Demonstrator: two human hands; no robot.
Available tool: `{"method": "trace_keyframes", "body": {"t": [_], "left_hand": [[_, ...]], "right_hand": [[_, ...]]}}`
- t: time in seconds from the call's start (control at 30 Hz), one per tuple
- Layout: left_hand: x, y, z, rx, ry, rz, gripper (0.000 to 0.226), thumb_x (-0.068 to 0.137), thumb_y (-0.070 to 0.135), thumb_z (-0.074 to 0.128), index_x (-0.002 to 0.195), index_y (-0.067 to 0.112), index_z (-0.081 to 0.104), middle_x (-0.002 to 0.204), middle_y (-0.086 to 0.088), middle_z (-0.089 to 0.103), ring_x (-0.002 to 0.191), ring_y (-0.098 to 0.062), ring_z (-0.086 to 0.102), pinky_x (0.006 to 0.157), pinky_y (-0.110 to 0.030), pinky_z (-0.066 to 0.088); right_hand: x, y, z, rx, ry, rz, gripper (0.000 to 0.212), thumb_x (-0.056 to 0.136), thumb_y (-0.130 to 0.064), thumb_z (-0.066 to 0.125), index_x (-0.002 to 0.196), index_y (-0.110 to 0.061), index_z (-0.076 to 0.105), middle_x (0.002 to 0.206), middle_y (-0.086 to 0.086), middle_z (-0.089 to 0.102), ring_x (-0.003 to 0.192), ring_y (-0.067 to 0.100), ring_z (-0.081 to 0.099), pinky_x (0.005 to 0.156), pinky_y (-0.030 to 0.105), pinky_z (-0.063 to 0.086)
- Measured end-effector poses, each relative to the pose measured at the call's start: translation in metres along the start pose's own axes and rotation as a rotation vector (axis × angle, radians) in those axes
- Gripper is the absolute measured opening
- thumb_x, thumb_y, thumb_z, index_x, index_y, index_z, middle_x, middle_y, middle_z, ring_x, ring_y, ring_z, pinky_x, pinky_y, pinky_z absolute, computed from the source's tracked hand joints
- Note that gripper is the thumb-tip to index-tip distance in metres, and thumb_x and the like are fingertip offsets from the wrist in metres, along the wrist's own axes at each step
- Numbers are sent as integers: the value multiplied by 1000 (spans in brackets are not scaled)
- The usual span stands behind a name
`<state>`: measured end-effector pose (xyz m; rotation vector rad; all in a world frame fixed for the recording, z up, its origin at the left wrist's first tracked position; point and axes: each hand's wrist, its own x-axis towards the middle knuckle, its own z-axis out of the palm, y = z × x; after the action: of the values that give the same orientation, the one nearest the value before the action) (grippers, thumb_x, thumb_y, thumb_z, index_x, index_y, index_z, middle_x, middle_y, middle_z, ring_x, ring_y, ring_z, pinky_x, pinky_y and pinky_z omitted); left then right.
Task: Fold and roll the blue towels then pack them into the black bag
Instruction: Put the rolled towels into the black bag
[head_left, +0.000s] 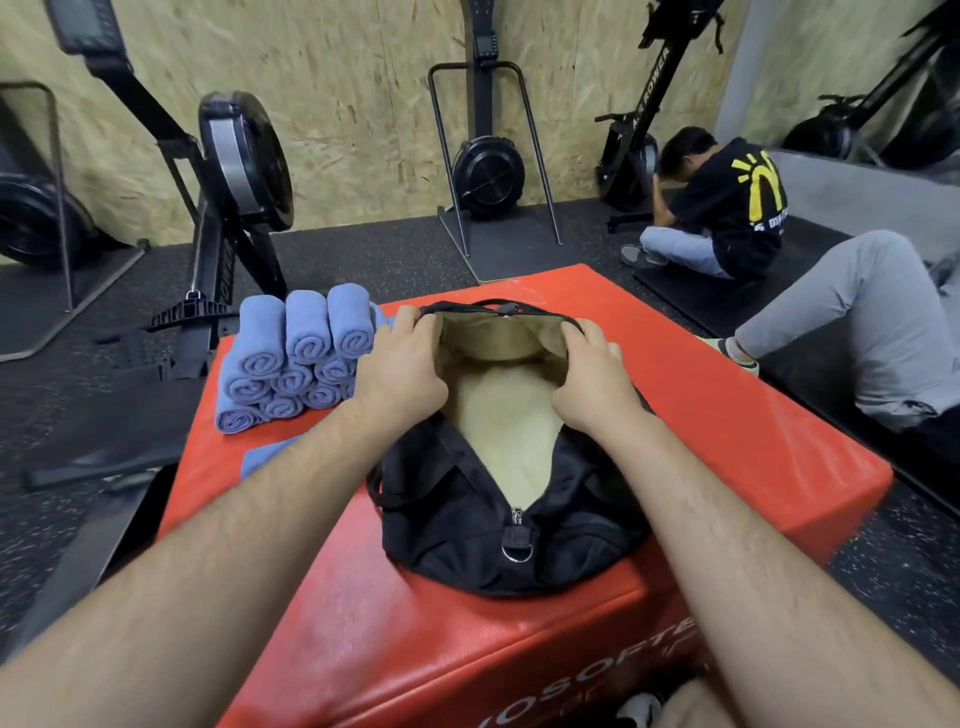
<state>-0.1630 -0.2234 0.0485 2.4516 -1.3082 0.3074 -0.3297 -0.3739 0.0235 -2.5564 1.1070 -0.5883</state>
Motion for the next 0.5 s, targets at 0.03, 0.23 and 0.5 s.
{"method": "trace_keyframes", "body": {"t": [0.03, 0.23, 0.5], "left_hand": [[-2, 0, 0, 2, -7, 18, 47, 75, 0, 53, 120, 14, 47, 121, -5, 38, 92, -26, 39, 58, -39, 36], [-3, -9, 3, -7, 80, 52, 45, 79, -7, 44, 121, 9, 50, 123, -10, 41, 91, -32, 44, 62, -43, 34], [14, -15, 6, -125, 205, 215, 73, 71, -14, 50, 136, 18, 47, 136, -2, 42, 109, -28, 48, 85, -41, 49]], "right_hand": [[-1, 1, -3, -4, 7, -6, 72, 77, 5, 49, 145, -15, 36, 155, 0, 23, 122, 34, 36, 98, 38, 44], [-9, 9, -22, -152, 11, 75, 45, 78, 4, 43, 118, -13, 56, 146, 1, 34, 119, 32, 35, 90, 41, 46], [-28, -6, -29, -164, 58, 56, 88, 77, -7, 58, 154, -14, 17, 163, -2, 5, 129, 32, 34, 100, 39, 41]]}}
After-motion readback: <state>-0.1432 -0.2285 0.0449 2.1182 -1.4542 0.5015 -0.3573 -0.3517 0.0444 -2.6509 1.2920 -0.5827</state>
